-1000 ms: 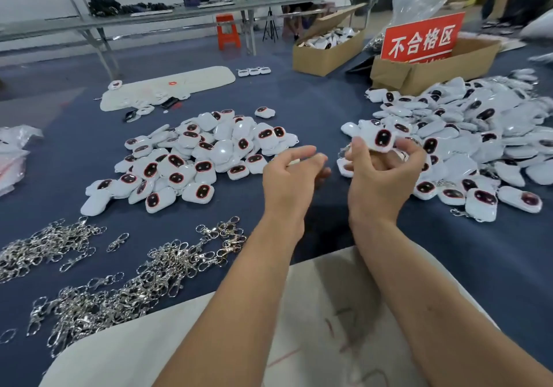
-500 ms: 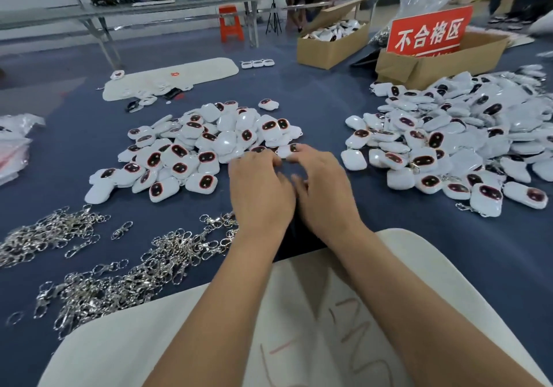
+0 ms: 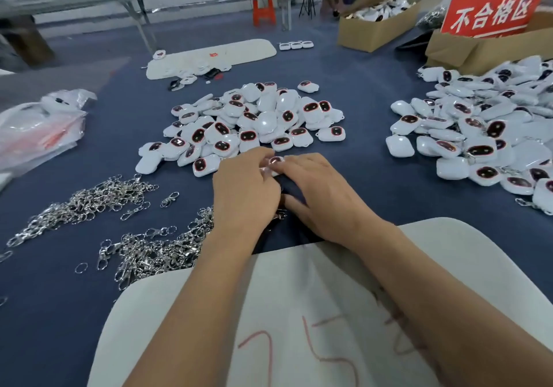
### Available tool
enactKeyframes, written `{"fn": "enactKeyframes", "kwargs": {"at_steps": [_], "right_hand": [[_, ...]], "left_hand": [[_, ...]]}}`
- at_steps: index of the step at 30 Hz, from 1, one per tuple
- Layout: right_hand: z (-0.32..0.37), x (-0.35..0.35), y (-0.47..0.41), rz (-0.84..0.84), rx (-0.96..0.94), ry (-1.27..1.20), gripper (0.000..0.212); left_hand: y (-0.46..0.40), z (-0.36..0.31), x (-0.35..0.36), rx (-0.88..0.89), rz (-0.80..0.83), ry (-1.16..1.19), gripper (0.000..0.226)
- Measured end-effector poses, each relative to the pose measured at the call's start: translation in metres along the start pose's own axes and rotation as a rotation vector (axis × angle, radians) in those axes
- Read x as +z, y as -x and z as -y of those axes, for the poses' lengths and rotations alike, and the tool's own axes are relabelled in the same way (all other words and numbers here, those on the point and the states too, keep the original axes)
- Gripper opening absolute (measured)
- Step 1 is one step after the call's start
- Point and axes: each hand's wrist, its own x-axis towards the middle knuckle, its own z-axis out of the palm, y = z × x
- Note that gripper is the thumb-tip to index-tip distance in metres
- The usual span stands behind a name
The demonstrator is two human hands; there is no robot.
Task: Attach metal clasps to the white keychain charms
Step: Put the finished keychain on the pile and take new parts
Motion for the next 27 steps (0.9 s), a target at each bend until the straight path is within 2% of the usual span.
{"fn": "enactKeyframes", "kwargs": {"at_steps": [4, 6, 9, 11, 14, 18, 20, 23, 25, 27], "right_hand": [[-0.002, 0.002, 0.0, -0.052, 0.049, 0.013, 0.054], [-0.002, 0.002, -0.001, -0.012, 0.036, 0.062, 0.057], [-0.002, 0.002, -0.003, 0.147, -0.041, 0.099, 0.066], [-0.001, 0.001, -0.003, 0.149, -0.048, 0.038, 0.066], [-0.001, 0.0, -0.001, 0.057, -0.017, 0.011, 0.058], [-0.001, 0.002, -0.001, -0.049, 0.043, 0.096, 0.03], [-0.002, 0.002, -0.001, -0.202, 0.122, -0.02, 0.025], [-0.011, -0.007, 0.002, -0.41, 0.372, -0.325, 0.036], [-0.017, -0.012, 0.003, -0.471, 0.509, -0.618, 0.032], [-0.021, -0.012, 0.005, -0.512, 0.54, -0.857, 0.027]], "left_hand": [[0.004, 0.011, 0.001, -0.107, 0.038, 0.334, 0.033], [0.005, 0.015, 0.0, -0.107, 0.011, 0.34, 0.027], [0.004, 0.018, -0.001, -0.111, 0.0, 0.36, 0.021], [0.004, 0.019, -0.001, -0.122, -0.028, 0.383, 0.02], [0.006, 0.017, 0.002, -0.1, -0.09, 0.351, 0.018], [0.005, 0.017, 0.006, -0.074, -0.073, 0.301, 0.012], [0.006, 0.017, 0.005, -0.043, -0.005, 0.245, 0.009], [0.007, 0.015, 0.004, 0.075, 0.198, 0.118, 0.01], [0.007, 0.013, 0.004, 0.174, 0.288, -0.022, 0.016], [0.007, 0.012, 0.003, 0.208, 0.297, -0.089, 0.015]]}}
